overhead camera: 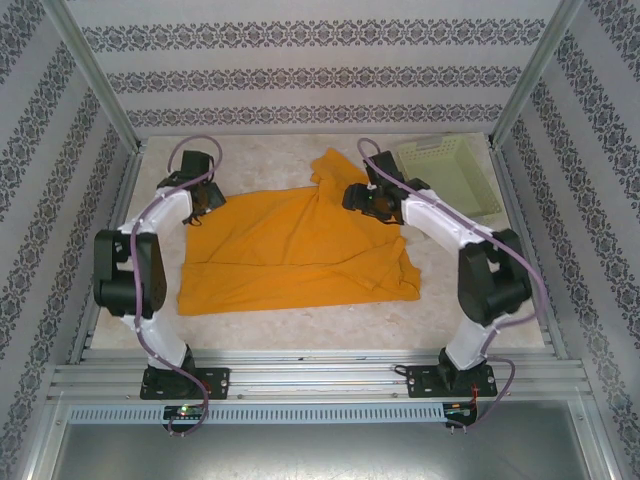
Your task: Fold the inside-out t-shirt
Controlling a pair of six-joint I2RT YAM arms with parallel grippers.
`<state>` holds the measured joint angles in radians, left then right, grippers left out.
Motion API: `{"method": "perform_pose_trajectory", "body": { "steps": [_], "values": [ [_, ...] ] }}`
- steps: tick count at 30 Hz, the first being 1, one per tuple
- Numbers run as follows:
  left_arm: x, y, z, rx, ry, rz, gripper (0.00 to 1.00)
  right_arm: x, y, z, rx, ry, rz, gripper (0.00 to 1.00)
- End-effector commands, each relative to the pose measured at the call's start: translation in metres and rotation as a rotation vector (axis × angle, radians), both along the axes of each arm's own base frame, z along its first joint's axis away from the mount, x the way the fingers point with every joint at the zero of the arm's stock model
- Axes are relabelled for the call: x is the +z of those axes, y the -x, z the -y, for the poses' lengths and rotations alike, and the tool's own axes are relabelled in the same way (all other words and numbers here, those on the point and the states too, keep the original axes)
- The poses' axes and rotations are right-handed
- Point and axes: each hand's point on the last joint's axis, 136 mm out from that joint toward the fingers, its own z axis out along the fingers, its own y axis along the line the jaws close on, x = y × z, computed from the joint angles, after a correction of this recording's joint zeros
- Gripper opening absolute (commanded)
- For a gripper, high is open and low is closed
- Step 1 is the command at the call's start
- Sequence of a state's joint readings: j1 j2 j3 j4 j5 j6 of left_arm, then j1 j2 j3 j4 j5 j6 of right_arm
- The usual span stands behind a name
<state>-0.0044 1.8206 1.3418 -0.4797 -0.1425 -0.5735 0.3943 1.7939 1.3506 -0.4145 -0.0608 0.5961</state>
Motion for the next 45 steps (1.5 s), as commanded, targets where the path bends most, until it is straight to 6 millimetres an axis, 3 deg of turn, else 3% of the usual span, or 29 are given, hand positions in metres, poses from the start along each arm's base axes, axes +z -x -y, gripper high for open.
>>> {"method": "perform_pose_trajectory", "body": {
  "steps": [1, 5, 11, 16, 18, 27, 35, 41, 45],
  "values": [
    [0.004, -0.028, -0.004, -0.069, -0.041, -0.005, 0.7, 0.0, -0.019, -0.011, 0.063, -0.003, 0.011, 0.64],
    [-0.019, -0.047, -0.005, -0.103, -0.044, -0.078, 0.68, -0.012, -0.036, -0.015, 0.061, 0.007, -0.007, 0.64],
    [-0.051, -0.059, -0.008, -0.101, -0.035, -0.169, 0.67, -0.035, -0.056, -0.014, 0.039, 0.023, -0.069, 0.65],
    [-0.066, -0.055, -0.024, -0.05, -0.02, -0.205, 0.6, -0.069, -0.057, -0.003, -0.016, 0.039, -0.18, 0.65],
    [-0.068, -0.053, -0.03, -0.034, -0.004, -0.208, 0.54, -0.079, -0.053, 0.001, -0.037, 0.037, -0.21, 0.65],
    [-0.062, -0.048, -0.034, -0.011, 0.086, -0.156, 0.32, -0.103, -0.018, 0.018, -0.104, 0.064, -0.296, 0.64],
    [-0.047, -0.029, -0.032, 0.025, 0.183, -0.074, 0.19, -0.118, 0.032, 0.035, -0.162, 0.087, -0.361, 0.63],
    [-0.037, -0.014, -0.028, 0.032, 0.211, -0.045, 0.1, -0.12, 0.072, 0.048, -0.193, 0.103, -0.364, 0.63],
    [-0.031, -0.006, -0.022, 0.027, 0.242, -0.018, 0.01, -0.111, 0.087, 0.055, -0.201, 0.118, -0.343, 0.63]
  ]
}}
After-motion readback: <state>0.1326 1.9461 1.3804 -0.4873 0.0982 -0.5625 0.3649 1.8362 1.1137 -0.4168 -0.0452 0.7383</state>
